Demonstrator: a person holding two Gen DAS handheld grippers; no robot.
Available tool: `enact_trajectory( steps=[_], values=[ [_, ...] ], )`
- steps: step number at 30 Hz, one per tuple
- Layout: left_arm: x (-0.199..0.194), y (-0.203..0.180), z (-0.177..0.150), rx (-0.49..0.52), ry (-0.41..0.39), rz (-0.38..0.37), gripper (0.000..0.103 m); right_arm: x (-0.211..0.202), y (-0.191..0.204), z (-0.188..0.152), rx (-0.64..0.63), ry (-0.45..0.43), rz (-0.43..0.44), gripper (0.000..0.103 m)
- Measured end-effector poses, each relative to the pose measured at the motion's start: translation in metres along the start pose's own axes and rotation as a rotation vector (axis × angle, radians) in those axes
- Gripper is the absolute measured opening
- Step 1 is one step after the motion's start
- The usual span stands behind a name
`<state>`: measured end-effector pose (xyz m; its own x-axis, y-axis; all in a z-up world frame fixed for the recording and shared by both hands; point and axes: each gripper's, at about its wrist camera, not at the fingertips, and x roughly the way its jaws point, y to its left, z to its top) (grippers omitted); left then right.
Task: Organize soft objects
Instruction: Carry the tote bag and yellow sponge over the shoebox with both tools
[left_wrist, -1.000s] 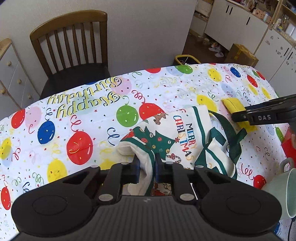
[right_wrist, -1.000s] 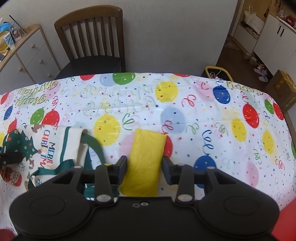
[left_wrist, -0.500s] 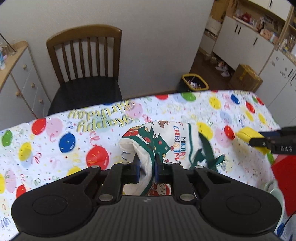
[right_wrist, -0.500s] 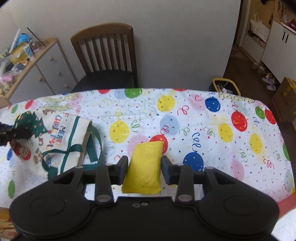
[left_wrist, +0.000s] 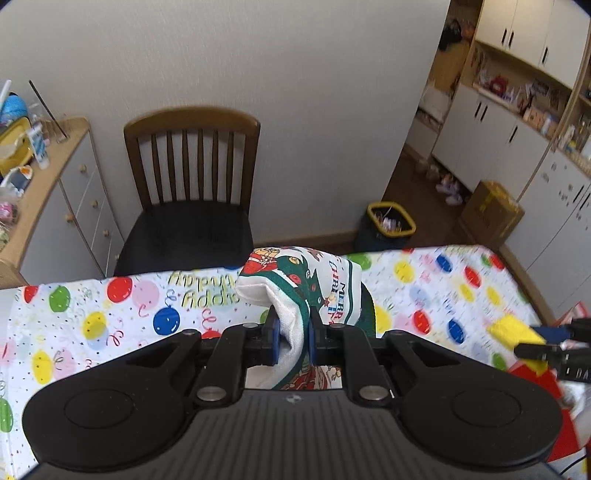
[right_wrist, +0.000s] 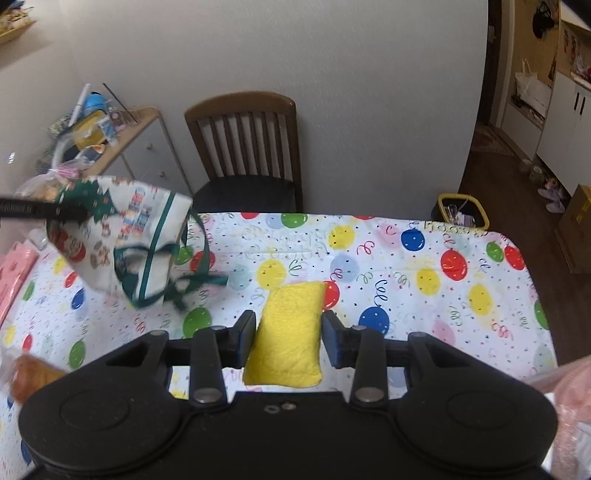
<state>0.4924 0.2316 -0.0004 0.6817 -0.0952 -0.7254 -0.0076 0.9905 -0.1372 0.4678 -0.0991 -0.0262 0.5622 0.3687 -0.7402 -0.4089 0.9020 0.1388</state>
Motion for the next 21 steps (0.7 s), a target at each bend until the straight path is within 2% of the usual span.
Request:
enact_trajectory(
  steps=[5, 13, 19, 21],
  values=[
    [-0.042, -0.020, 0.005, 0.000, -0.038, -0.010, 0.014, -0.043, -0.007, -0.010, -0.033, -0.036, 0.022, 0.038],
    [-0.098, -0.069, -0.008, 0.011, -0.067, -0.031, 0.014, -0.110, -0.027, -0.033, -0.064, -0.104, 0.056, 0.037],
    [-0.130, -0.117, -0.025, 0.009, -0.069, -0.062, 0.014, -0.156, -0.051, -0.053, -0.067, -0.143, 0.075, 0.023],
    [-0.136, -0.135, -0.034, 0.010, -0.067, -0.075, 0.014, -0.164, -0.062, -0.061, -0.060, -0.150, 0.082, 0.021]
  ],
)
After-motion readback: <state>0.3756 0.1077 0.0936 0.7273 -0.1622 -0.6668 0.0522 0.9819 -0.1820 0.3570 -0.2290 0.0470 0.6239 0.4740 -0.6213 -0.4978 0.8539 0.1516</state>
